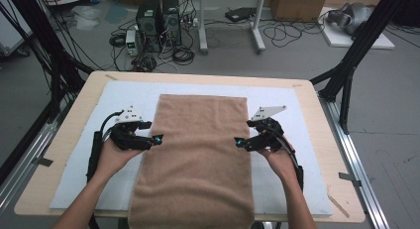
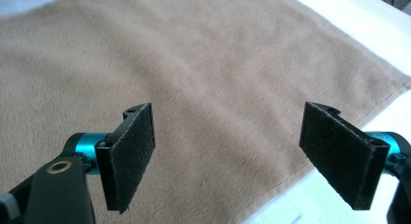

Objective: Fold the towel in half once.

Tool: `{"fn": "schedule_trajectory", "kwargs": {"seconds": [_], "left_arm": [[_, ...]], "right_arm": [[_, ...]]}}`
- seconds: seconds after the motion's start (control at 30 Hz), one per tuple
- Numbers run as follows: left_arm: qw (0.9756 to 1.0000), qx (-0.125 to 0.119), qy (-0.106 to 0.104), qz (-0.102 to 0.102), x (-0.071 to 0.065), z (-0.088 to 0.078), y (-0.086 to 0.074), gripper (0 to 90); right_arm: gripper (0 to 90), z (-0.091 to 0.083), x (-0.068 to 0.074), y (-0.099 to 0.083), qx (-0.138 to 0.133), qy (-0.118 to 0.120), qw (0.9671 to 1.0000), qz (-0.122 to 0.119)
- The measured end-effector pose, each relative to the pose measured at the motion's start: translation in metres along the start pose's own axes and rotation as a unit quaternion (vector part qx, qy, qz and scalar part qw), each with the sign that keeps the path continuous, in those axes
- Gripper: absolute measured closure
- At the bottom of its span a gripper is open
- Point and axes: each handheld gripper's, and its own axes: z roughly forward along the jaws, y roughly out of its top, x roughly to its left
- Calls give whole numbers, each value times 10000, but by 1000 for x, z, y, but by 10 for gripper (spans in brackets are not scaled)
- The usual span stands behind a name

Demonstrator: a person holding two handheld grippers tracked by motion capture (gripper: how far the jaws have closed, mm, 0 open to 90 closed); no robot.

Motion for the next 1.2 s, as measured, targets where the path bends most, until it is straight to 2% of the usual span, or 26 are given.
{"fn": "schedule_trajectory", "kwargs": {"seconds": [0.07, 0.1, 0.23, 0.33, 0.5, 0.6, 0.7, 0.77, 0.83, 1.0, 1.07, 1.13, 1.2], "left_arm": [[10000, -87, 42, 19, 2, 0, 5, 316], [9999, -138, 71, 13, 4, 1, 7, 317], [9996, -123, 191, -155, 19, 9, 14, 322], [9988, -168, 370, -260, 30, 15, 17, 322], [9980, -170, 495, -347, 47, 29, 17, 324], [9980, -35, 448, -437, 54, 42, 12, 325], [9983, 38, 420, -396, 59, 55, 6, 323], [9986, 65, 334, -416, 62, 63, 2, 323], [9983, 161, 394, -409, 64, 69, -2, 324], [9978, 356, 443, -343, 64, 80, -8, 326], [9972, 454, 494, -338, 65, 83, -10, 334], [9961, 561, 575, -352, 68, 85, -13, 345], [9957, 576, 576, -450, 71, 84, -14, 348]], "right_arm": [[195, 0, -4, 7, -3, 33, 10000, -11], [195, 1, -6, 10, 40, -31, 10000, -56], [196, 5, -19, 19, 18, -136, 9999, -2], [196, 12, -29, 20, -5, -239, 9997, 56], [196, 29, -48, 15, -12, -372, 9988, 331], [194, 41, -56, 10, 95, -421, 9981, 430], [194, 51, -60, 6, 149, -553, 9976, 401], [195, 57, -63, 3, 178, -598, 9969, 476], [195, 64, -66, -1, 264, -736, 9957, 501], [196, 76, -71, -9, 347, -622, 9944, 779], [196, 80, -70, -10, 434, -659, 9941, 742], [201, 81, -70, -10, 384, -631, 9943, 764], [209, 82, -70, -10, 332, -667, 9945, 736]]}}
